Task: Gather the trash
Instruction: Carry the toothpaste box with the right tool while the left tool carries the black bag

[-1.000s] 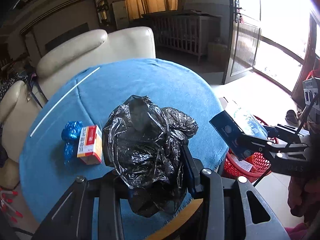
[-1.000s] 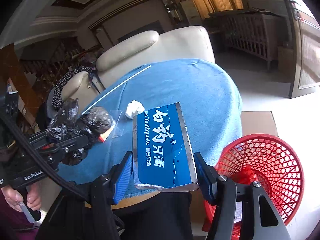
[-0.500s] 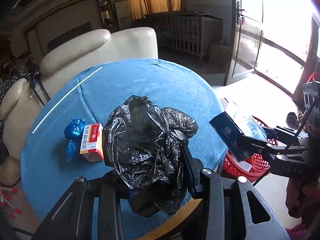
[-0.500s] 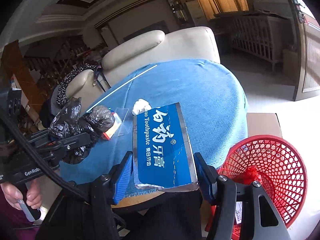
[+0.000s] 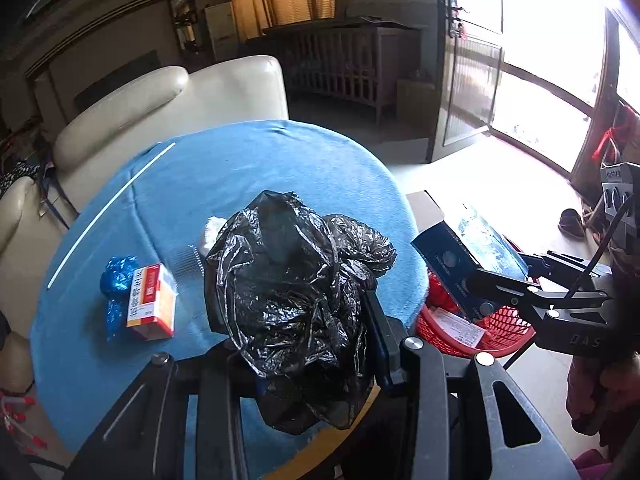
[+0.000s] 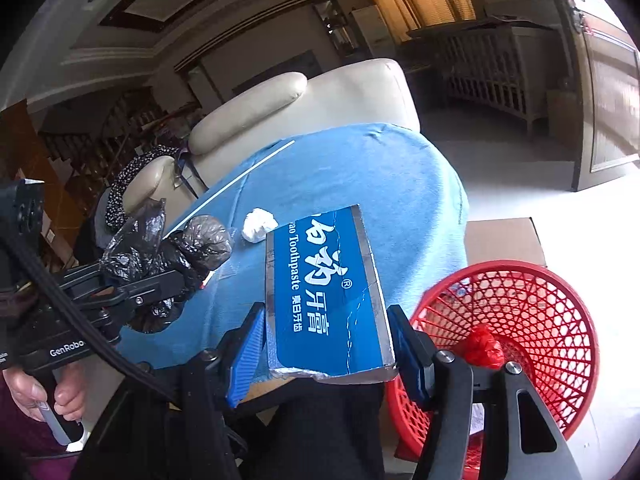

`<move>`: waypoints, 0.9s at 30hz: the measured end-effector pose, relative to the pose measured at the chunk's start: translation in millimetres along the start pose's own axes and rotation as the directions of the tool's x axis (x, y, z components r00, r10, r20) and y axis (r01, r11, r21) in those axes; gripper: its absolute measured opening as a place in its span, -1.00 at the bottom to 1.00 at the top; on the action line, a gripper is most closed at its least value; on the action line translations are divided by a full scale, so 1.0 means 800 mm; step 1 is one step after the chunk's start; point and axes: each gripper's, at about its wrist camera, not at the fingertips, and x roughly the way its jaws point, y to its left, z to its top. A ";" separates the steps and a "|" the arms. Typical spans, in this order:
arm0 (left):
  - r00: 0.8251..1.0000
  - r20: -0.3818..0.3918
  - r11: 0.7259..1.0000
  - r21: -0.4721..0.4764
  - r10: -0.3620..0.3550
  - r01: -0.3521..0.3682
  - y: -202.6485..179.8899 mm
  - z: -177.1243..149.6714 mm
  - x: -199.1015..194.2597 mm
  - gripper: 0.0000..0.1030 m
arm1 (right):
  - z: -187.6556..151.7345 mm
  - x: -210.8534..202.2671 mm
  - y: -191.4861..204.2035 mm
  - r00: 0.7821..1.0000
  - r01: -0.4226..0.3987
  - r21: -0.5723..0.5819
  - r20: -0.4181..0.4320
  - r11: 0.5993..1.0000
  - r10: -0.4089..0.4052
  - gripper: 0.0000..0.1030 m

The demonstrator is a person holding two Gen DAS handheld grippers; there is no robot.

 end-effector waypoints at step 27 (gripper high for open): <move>0.999 -0.008 0.987 0.154 -0.045 0.046 -0.077 0.036 0.025 -0.20 | -0.011 -0.063 -0.082 0.992 0.106 0.129 0.055 0.986 -0.114 0.22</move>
